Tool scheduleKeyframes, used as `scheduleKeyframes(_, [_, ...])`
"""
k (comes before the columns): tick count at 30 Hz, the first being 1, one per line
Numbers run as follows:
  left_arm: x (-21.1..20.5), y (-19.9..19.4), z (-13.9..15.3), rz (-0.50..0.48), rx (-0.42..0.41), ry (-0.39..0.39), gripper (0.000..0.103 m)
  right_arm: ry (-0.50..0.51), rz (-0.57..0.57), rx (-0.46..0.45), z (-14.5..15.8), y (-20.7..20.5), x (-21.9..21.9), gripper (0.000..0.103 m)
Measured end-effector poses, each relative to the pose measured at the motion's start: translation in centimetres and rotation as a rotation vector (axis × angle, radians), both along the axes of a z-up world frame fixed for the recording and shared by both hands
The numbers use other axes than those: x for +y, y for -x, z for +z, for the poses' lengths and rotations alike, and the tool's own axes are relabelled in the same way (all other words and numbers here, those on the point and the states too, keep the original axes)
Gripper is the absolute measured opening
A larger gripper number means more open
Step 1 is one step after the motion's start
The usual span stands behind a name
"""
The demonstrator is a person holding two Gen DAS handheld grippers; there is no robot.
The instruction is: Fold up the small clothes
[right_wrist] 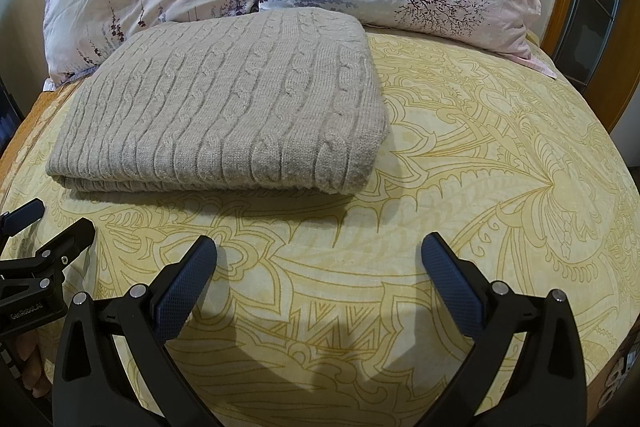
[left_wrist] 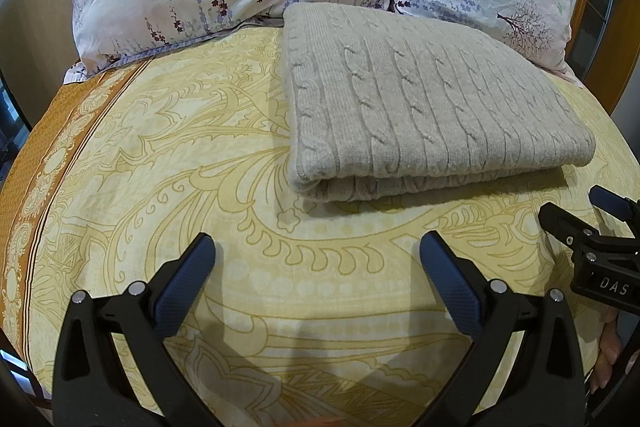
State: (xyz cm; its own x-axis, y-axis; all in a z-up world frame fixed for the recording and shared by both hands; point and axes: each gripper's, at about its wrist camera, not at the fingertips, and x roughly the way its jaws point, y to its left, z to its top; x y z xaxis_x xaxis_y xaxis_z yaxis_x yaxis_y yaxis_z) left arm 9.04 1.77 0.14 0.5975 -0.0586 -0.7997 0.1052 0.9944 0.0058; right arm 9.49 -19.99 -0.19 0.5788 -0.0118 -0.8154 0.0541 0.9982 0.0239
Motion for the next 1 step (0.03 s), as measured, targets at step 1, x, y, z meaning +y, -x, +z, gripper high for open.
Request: scheduleKeyframes(1, [0.02, 0.01, -0.01, 0.0, 0.0, 0.0, 0.101, 0.0, 0.0, 0.0, 0.0, -0.01, 0.0, 0.102])
